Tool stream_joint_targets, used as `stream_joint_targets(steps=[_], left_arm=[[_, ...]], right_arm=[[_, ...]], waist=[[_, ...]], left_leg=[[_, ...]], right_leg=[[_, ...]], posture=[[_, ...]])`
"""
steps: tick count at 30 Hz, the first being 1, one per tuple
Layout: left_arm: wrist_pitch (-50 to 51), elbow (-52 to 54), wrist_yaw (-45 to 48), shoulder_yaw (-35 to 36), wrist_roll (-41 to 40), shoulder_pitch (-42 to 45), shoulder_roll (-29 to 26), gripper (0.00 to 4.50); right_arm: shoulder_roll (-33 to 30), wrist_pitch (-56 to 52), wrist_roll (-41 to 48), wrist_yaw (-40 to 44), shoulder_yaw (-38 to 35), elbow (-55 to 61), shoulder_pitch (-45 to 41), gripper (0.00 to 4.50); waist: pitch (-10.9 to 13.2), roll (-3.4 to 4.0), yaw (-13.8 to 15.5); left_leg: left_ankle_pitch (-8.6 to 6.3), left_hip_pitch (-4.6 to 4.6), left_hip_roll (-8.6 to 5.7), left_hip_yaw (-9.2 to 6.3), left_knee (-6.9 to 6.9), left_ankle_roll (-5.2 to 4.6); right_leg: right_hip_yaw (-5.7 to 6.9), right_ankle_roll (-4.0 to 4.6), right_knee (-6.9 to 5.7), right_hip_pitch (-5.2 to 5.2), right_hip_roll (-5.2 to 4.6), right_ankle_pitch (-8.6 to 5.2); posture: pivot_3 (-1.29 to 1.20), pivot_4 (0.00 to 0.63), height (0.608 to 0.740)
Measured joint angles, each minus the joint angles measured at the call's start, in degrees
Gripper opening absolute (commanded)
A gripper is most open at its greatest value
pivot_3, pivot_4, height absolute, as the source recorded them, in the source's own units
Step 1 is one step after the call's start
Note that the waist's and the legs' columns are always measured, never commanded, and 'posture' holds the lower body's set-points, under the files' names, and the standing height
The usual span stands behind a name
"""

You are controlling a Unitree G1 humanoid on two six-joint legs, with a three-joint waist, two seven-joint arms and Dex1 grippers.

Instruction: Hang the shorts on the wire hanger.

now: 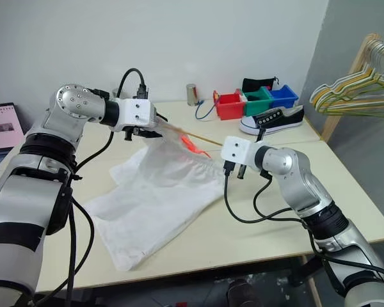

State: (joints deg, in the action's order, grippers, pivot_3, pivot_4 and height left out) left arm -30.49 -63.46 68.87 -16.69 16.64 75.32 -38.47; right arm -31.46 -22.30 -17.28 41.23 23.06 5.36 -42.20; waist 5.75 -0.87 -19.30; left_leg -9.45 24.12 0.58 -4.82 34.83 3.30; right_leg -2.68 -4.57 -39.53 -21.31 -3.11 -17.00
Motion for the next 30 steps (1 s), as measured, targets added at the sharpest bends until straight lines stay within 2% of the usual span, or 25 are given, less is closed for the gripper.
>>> stream_joint_targets(steps=[4,6,18,25,26,27,30], left_arm=[[-0.6,0.0,-0.8,0.0,0.8,0.0,0.5,0.26],[-1.3,0.0,-1.1,-0.2,1.5,0.0,0.6,0.03],[-2.3,-0.4,-2.0,-0.4,2.0,0.0,0.6,0.03],[-1.6,3.1,-1.7,-0.3,0.9,-5.0,0.7,0.00],[-1.1,4.6,-1.4,-0.1,0.2,-6.4,0.7,0.00],[-0.5,6.7,-0.7,-0.1,-0.6,-8.4,0.6,0.00],[0.6,10.1,-0.6,0.1,-1.2,-10.9,0.1,0.00]], right_arm=[[0.1,0.0,0.0,0.3,0.0,0.0,0.0,0.00],[0.1,0.0,0.0,0.4,0.0,0.0,0.0,0.00],[0.2,0.0,0.0,1.4,-0.6,0.0,0.0,0.00],[0.2,-1.0,4.0,7.9,-1.3,5.7,0.1,1.70],[-0.4,-1.3,4.7,9.0,-1.3,6.1,0.2,1.80],[-1.5,-1.9,5.2,10.3,-1.4,6.4,0.6,2.16],[-2.9,-2.7,6.3,12.2,-1.7,6.6,0.9,2.81]], waist=[[0.0,0.00,-0.1],[0.0,0.00,-0.2],[0.0,0.00,-1.3],[0.0,-0.01,-1.7],[0.0,-0.01,-1.7],[0.0,-0.02,-1.6],[0.0,-0.02,-1.5]], left_leg=[[0.03,-0.03,0.00,0.00,0.02,-0.05],[0.05,-0.04,0.00,-0.01,0.02,-0.07],[0.07,-0.07,-0.01,-0.03,0.03,-0.10],[0.08,-0.20,0.00,-0.04,0.03,-0.11],[0.08,-0.21,0.00,-0.04,0.04,-0.11],[0.08,-0.20,0.00,-0.06,0.06,-0.11],[0.09,-0.20,-0.02,-0.07,0.09,-0.13]], right_leg=[[0.00,0.00,-0.06,0.01,0.00,0.00],[0.00,0.00,-0.10,0.01,0.00,0.00],[0.00,0.00,-0.21,0.01,0.00,0.00],[0.00,0.00,-0.39,0.02,0.00,0.00],[0.00,0.00,-0.41,0.05,-0.01,0.00],[0.00,0.00,-0.40,0.06,-0.01,0.00],[0.00,0.00,-0.40,0.08,-0.02,0.00]], posture=[[-0.28,0.002,0.740],[-0.28,0.002,0.740],[-0.29,0.006,0.740],[-0.28,0.006,0.740],[-0.28,0.006,0.740],[-0.28,0.006,0.740],[-0.28,0.006,0.740]])
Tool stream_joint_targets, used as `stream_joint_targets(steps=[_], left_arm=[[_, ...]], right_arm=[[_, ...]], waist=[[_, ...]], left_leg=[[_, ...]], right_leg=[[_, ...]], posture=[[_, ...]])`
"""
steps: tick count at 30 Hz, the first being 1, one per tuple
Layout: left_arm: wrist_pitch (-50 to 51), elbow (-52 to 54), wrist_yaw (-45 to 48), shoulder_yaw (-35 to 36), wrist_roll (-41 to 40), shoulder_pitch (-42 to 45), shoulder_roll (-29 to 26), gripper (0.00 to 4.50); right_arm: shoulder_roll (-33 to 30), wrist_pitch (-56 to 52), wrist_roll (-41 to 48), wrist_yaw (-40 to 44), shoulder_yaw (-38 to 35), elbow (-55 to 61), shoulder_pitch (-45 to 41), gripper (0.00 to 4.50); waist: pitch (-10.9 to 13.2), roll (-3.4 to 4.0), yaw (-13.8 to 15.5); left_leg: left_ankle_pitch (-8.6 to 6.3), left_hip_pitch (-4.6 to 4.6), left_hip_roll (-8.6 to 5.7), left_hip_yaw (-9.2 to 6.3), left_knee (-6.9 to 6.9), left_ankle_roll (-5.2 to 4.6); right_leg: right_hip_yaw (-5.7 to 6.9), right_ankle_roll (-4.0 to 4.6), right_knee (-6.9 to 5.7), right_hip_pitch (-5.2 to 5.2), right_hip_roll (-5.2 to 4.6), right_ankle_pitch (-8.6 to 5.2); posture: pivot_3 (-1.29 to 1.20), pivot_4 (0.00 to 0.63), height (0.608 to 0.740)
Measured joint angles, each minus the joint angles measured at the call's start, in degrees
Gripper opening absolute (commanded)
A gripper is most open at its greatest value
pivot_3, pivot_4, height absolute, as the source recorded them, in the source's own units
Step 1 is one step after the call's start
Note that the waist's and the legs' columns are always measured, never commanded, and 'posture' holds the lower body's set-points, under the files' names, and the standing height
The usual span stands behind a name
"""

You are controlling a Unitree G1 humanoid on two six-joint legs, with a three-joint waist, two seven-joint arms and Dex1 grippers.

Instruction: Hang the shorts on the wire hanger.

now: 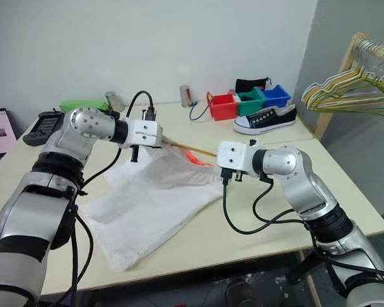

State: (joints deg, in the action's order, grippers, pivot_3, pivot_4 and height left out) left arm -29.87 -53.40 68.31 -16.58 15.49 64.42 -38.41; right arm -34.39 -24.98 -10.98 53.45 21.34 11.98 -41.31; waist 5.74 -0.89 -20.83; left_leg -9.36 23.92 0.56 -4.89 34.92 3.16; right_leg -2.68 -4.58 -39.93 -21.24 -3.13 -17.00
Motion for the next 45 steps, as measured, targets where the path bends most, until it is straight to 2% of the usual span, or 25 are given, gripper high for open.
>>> stream_joint_targets(steps=[8,10,12,15,18,23,26,31,33,34,41,45], left_arm=[[7.9,16.0,-0.2,1.4,-3.8,-11.9,-2.5,0.00],[11.2,20.0,-0.3,2.4,-4.7,-14.6,-3.2,0.00],[16.2,25.0,-0.1,4.4,-7.0,-17.8,-4.7,0.00],[23.4,31.6,0.6,7.5,-10.8,-21.8,-7.0,0.00],[33.6,38.2,2.2,11.3,-15.9,-25.8,-9.4,0.00],[42.4,44.9,2.5,13.7,-20.3,-28.5,-11.3,0.00],[44.6,46.7,2.3,14.7,-21.4,-29.8,-12.3,0.00],[46.0,48.1,1.7,14.7,-21.9,-30.3,-12.7,0.00],[46.2,48.7,1.2,14.7,-22.0,-30.5,-12.8,0.00],[46.4,48.8,1.1,14.7,-22.0,-30.5,-12.8,0.00],[46.9,48.9,0.8,14.7,-22.1,-30.6,-12.9,0.00],[46.9,49.0,0.7,14.7,-22.1,-30.9,-12.9,0.00]], right_arm=[[-6.6,-3.2,5.5,6.6,-4.1,1.3,-0.3,4.48],[-6.8,-7.2,8.7,8.6,-5.3,2.5,0.3,4.48],[-3.1,-14.7,14.1,8.6,-8.9,2.7,2.6,4.48],[-0.3,-21.7,19.1,8.2,-10.3,-0.8,6.1,4.48],[5.3,-28.3,23.3,5.7,-11.7,-6.9,8.1,4.48],[15.1,-31.9,25.7,-1.2,-13.1,-19.8,4.6,4.48],[17.9,-32.6,26.9,-3.9,-15.8,-25.4,0.6,4.48],[20.0,-32.9,28.3,-6.2,-17.9,-28.6,-2.7,4.48],[20.7,-32.9,29.1,-6.4,-18.0,-29.8,-2.7,4.12],[21.0,-32.9,29.6,-6.4,-18.0,-30.0,-2.7,4.11],[20.4,-33.3,31.5,-6.1,-18.1,-30.0,-2.7,2.46],[19.8,-33.4,32.5,-6.0,-18.1,-30.1,-2.7,1.74]], waist=[[0.0,0.00,-0.1],[0.0,-0.02,-0.1],[-0.1,-0.18,-0.2],[-0.2,-0.22,0.0],[-0.2,-0.23,0.0],[-0.2,-0.22,0.3],[-0.2,-0.22,0.7],[-0.2,-0.24,1.7],[-0.2,-0.23,2.1],[-0.2,-0.23,2.3],[-0.2,-0.22,3.3],[-0.2,-0.22,3.4]], left_leg=[[0.02,-0.08,0.02,-0.04,-0.01,-0.03],[0.02,-0.09,0.02,-0.05,-0.01,-0.04],[0.03,-0.11,0.05,-0.09,-0.01,-0.05],[0.04,-0.13,0.02,-0.08,0.00,-0.07],[0.08,-0.15,0.03,-0.12,0.01,-0.13],[0.12,-0.16,-0.03,-0.24,0.00,-0.18],[0.13,-0.15,-0.03,-0.23,0.00,-0.20],[0.13,-0.14,0.01,-0.24,-0.02,-0.20],[0.13,-0.11,0.01,-0.22,-0.03,-0.20],[0.13,-0.10,0.01,-0.20,-0.03,-0.20],[0.12,-0.11,0.01,-0.20,-0.03,-0.20],[0.12,-0.10,0.01,-0.19,-0.03,-0.20]], right_leg=[[0.01,0.01,-0.03,0.05,0.00,0.00],[0.01,0.01,-0.03,0.06,0.01,0.00],[0.03,0.01,-0.04,0.08,0.04,0.00],[0.00,0.01,-0.05,0.12,0.04,0.00],[0.03,0.02,-0.06,0.14,0.05,0.01],[0.08,0.08,-0.08,0.14,0.07,0.14],[0.07,0.08,-0.07,0.14,0.07,0.14],[0.08,0.09,-0.04,0.12,0.12,0.13],[0.07,0.09,-0.04,0.09,0.12,0.13],[0.06,0.09,-0.03,0.09,0.12,0.13],[0.05,0.10,-0.03,0.07,0.13,0.13],[0.04,0.10,-0.02,0.07,0.13,0.13]], posture=[[-0.28,0.009,0.740],[-0.27,0.011,0.740],[-0.26,0.012,0.740],[-0.26,0.016,0.740],[-0.23,0.011,0.740],[-0.22,0.012,0.740],[-0.21,0.014,0.740],[-0.20,0.016,0.740],[-0.20,0.016,0.740],[-0.20,0.020,0.740],[-0.21,0.024,0.740],[-0.21,0.025,0.740]])
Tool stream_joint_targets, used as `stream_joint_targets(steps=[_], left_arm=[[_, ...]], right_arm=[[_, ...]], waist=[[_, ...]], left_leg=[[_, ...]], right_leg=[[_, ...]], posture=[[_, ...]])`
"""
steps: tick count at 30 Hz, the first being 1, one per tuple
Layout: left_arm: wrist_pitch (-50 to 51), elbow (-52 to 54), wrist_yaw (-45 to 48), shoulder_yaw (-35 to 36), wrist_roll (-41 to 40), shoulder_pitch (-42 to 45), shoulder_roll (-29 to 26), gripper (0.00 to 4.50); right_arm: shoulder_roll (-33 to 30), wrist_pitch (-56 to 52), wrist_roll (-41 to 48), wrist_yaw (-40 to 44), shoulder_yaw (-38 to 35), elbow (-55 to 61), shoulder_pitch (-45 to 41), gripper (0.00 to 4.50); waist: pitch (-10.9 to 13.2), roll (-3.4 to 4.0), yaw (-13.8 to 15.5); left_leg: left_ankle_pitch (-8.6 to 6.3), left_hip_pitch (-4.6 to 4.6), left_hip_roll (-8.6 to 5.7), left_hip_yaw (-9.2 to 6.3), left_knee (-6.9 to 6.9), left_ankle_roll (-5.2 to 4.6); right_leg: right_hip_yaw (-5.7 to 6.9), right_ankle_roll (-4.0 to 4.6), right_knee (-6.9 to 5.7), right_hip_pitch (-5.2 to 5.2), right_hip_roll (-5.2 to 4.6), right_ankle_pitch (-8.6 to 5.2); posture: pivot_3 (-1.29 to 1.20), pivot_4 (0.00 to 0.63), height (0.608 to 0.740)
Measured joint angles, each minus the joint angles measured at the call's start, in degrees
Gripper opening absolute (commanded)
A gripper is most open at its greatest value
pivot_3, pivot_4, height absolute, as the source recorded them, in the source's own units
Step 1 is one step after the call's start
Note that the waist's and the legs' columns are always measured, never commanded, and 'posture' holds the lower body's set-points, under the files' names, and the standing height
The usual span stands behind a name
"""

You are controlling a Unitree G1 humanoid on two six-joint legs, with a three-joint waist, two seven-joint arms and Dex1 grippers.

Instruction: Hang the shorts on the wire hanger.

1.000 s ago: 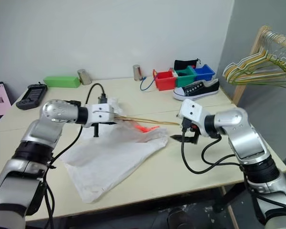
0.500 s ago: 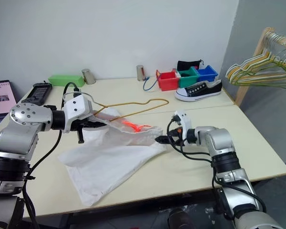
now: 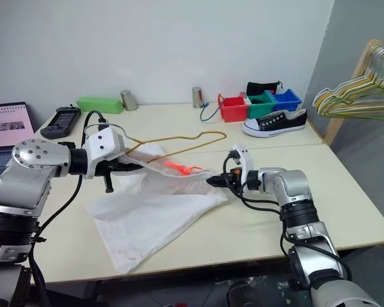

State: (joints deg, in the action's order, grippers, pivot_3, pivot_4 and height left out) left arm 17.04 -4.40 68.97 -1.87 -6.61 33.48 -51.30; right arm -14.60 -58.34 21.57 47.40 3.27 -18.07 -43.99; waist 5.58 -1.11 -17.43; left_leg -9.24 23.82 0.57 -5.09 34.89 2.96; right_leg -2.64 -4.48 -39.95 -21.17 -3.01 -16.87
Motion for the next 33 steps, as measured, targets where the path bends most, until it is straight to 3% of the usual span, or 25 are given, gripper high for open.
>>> stream_joint_targets(steps=[2,8,14,21,33], left_arm=[[0.0,0.0,-0.3,0.0,0.0,0.0,0.0,0.00],[0.0,0.0,-0.8,0.0,0.0,0.0,0.0,0.00],[0.1,0.0,0.2,0.0,-0.2,-0.1,-0.6,0.00],[-3.4,0.1,5.8,-1.5,0.5,-4.0,-6.1,0.00],[-10.4,-3.5,6.1,-4.9,3.7,-3.7,-6.3,0.00]], right_arm=[[-0.7,-0.2,0.2,0.1,0.0,0.2,0.0,1.16],[-1.3,-1.0,2.0,0.5,0.0,1.8,0.0,0.02],[-5.5,2.1,1.1,2.6,4.1,6.9,0.8,0.02],[-12.1,7.3,-1.3,5.1,8.3,13.6,2.1,0.02],[-17.2,9.1,-2.5,6.3,11.6,20.2,2.1,0.02]], waist=[[0.0,0.00,0.0],[0.0,0.01,0.0],[0.0,0.01,0.0],[0.0,0.04,0.1],[0.0,0.04,0.0]], left_leg=[[0.00,0.00,0.00,0.01,0.00,0.00],[0.00,0.01,0.01,0.01,-0.02,0.00],[0.00,0.04,0.01,0.03,-0.03,0.00],[-0.01,0.05,0.04,0.10,-0.08,0.01],[-0.01,0.08,0.07,0.13,-0.15,0.01]], right_leg=[[0.00,0.00,0.01,0.00,0.00,0.00],[-0.01,0.02,0.01,-0.03,0.01,-0.01],[-0.01,0.03,0.07,-0.04,0.00,-0.02],[-0.04,0.10,0.11,-0.09,-0.01,-0.06],[-0.03,0.10,0.27,-0.09,-0.02,-0.07]], posture=[[-0.21,0.025,0.740],[-0.22,0.025,0.740],[-0.21,0.026,0.740],[-0.22,0.032,0.740],[-0.24,0.020,0.740]])
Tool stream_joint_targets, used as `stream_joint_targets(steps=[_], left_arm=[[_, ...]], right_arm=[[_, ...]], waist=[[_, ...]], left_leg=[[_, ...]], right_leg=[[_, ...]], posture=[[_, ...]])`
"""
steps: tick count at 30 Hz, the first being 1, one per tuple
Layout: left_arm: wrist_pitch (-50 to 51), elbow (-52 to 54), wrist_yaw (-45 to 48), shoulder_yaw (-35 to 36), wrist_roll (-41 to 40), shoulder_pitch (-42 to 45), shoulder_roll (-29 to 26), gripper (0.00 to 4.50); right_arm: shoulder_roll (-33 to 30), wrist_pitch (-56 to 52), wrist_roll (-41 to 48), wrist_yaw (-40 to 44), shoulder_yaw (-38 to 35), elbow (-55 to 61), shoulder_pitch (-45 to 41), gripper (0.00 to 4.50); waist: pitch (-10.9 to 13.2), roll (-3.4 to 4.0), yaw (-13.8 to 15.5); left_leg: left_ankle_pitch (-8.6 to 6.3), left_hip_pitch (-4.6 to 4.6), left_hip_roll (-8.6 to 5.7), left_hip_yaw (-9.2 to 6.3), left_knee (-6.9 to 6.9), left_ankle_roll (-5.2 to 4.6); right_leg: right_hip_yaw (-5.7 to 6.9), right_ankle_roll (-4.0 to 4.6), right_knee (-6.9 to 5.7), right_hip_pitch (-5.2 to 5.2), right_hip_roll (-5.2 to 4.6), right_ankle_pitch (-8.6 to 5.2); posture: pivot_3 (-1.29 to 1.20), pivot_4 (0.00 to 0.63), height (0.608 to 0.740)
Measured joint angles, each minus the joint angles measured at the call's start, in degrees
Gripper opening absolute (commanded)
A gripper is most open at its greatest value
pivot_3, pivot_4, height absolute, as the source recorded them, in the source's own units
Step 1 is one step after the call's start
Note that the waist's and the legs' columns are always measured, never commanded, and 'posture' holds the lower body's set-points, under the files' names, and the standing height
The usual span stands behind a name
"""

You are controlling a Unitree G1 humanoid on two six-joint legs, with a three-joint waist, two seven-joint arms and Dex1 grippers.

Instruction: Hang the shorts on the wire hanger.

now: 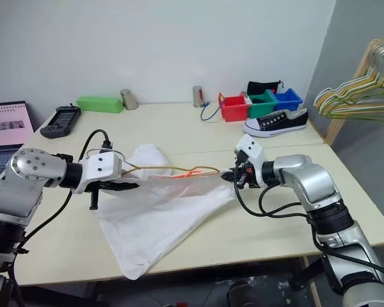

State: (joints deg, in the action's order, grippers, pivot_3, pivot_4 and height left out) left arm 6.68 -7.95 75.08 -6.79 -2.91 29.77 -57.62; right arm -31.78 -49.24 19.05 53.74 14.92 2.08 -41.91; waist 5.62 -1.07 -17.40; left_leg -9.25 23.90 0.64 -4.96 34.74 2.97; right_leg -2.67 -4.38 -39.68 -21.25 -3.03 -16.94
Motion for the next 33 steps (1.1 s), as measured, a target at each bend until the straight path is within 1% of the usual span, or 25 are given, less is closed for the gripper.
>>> stream_joint_targets(steps=[16,21,26,33], left_arm=[[-6.1,-4.6,-2.3,-3.0,3.9,1.7,0.1,0.00],[-7.8,-6.5,-2.8,-4.6,5.2,3.2,1.1,0.00],[-8.2,-7.6,-2.2,-6.8,7.0,4.6,2.6,0.00],[-8.8,-9.4,-1.9,-6.8,7.8,5.9,2.9,0.00]], right_arm=[[-5.7,-0.7,0.1,0.9,2.0,11.3,0.4,0.02],[-6.1,-1.9,0.0,0.8,2.2,13.0,-0.7,0.02],[-5.2,-2.6,-0.2,-0.6,2.2,14.2,-5.8,0.02],[-7.0,0.2,-2.3,-0.2,4.4,12.4,-4.5,0.02]], waist=[[0.0,0.00,-0.2],[0.0,0.00,-0.4],[0.0,0.00,-0.9],[0.0,0.01,-1.3]], left_leg=[[0.00,0.02,0.02,0.04,-0.10,0.00],[0.00,0.02,0.02,0.05,-0.11,0.00],[0.00,0.03,0.03,0.05,-0.12,0.00],[0.00,0.05,0.02,0.09,-0.24,0.00]], right_leg=[[0.01,-0.01,0.20,0.00,-0.01,0.00],[0.01,-0.01,0.20,0.00,-0.02,0.00],[0.02,-0.01,0.22,-0.01,-0.03,0.01],[0.01,-0.01,0.34,-0.01,-0.04,0.00]], posture=[[-0.28,0.019,0.740],[-0.29,0.022,0.740],[-0.29,0.026,0.740],[-0.28,0.030,0.740]])
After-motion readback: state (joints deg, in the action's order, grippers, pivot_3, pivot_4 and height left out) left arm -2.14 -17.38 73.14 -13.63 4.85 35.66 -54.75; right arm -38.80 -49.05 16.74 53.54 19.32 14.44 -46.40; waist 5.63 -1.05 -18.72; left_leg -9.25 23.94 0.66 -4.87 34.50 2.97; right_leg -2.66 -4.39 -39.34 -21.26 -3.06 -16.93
